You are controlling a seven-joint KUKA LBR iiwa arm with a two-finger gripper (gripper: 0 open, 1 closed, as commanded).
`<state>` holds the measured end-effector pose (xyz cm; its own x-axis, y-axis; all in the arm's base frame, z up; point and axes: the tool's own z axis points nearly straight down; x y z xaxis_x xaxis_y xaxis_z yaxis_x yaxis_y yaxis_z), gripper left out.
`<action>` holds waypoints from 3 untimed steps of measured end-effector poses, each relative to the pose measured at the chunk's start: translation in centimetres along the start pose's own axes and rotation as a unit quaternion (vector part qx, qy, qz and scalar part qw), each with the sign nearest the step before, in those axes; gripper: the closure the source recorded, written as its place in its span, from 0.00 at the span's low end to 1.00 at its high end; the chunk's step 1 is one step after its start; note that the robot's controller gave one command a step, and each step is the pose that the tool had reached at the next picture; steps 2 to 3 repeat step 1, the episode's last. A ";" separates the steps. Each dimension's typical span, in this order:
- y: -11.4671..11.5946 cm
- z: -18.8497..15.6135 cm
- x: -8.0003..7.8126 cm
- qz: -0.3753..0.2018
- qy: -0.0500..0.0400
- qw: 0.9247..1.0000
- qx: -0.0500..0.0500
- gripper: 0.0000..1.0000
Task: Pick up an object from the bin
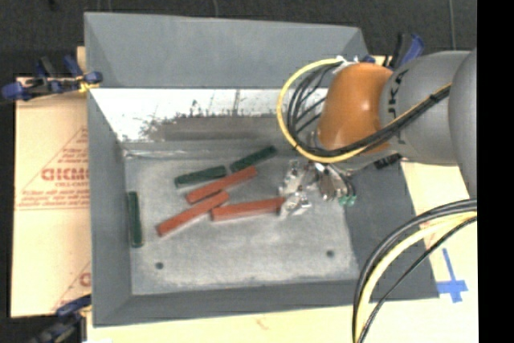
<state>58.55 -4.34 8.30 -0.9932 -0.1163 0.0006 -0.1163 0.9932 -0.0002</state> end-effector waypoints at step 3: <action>1.2 -19.4 0.7 -0.052 -0.007 0.999 0.002 1.00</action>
Offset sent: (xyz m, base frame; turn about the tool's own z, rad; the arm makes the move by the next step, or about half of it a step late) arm 0.0000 0.0000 0.0000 0.0000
